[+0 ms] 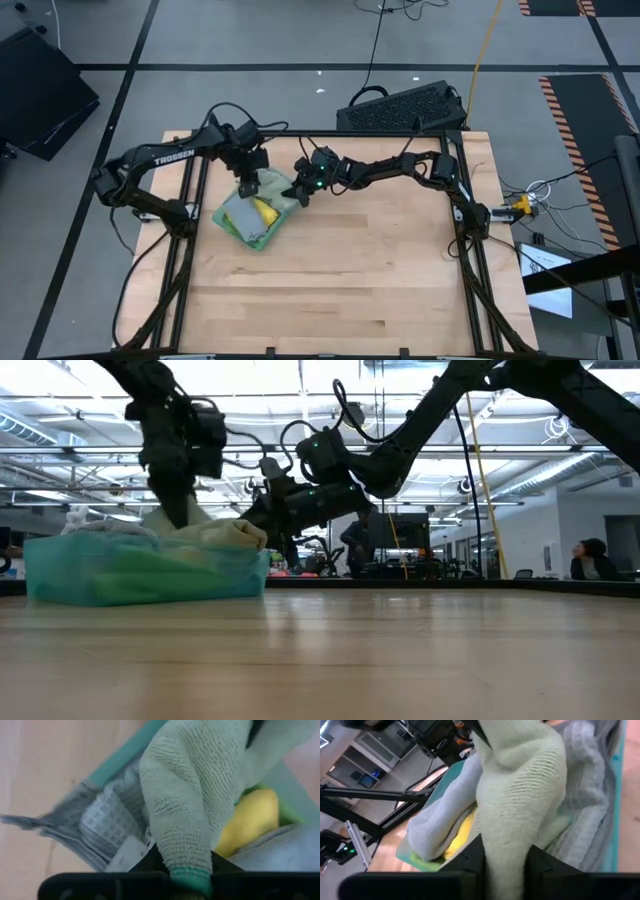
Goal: Fold microfiber towels
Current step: Put the light green microfiber cloth into the green bin
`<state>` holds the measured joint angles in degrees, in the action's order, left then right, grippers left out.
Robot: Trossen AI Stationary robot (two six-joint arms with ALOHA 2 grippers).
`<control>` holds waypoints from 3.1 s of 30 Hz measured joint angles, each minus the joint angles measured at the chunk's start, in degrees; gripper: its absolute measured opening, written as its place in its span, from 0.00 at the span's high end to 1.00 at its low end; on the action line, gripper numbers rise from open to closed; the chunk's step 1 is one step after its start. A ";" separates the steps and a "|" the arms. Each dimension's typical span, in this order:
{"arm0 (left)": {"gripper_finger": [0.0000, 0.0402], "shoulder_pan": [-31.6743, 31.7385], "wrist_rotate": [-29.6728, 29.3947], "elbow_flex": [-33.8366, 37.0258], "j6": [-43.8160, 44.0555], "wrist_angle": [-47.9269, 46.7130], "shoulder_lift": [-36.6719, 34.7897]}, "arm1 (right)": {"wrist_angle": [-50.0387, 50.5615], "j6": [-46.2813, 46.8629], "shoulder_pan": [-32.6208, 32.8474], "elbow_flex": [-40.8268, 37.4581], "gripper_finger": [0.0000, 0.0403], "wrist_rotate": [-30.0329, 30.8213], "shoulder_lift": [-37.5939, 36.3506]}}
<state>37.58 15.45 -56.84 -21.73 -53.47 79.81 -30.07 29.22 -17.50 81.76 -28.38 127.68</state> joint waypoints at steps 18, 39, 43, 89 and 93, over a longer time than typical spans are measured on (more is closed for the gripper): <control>0.92 2.58 -3.22 5.55 -1.15 4.33 0.00 | 8.80 -11.81 -1.74 -0.02 0.71 -4.68 -9.66; 0.69 2.49 -8.61 2.48 1.54 7.50 0.00 | 7.14 -9.34 0.99 0.00 0.99 9.09 -2.82; 0.51 2.52 -12.44 -2.56 3.03 4.03 0.00 | 7.06 -9.55 1.45 0.00 1.00 9.02 -2.82; 0.92 -5.57 -8.87 -8.11 31.62 1.97 -1.20 | 42.90 -17.94 -0.93 0.00 1.00 11.78 -38.74; 0.92 -10.12 -4.11 -7.14 35.15 10.99 -0.91 | 49.14 -16.91 0.14 -0.02 1.00 15.06 -41.85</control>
<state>27.46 11.34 -63.98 13.42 -42.48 78.90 19.07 12.31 -17.36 81.73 -13.31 85.83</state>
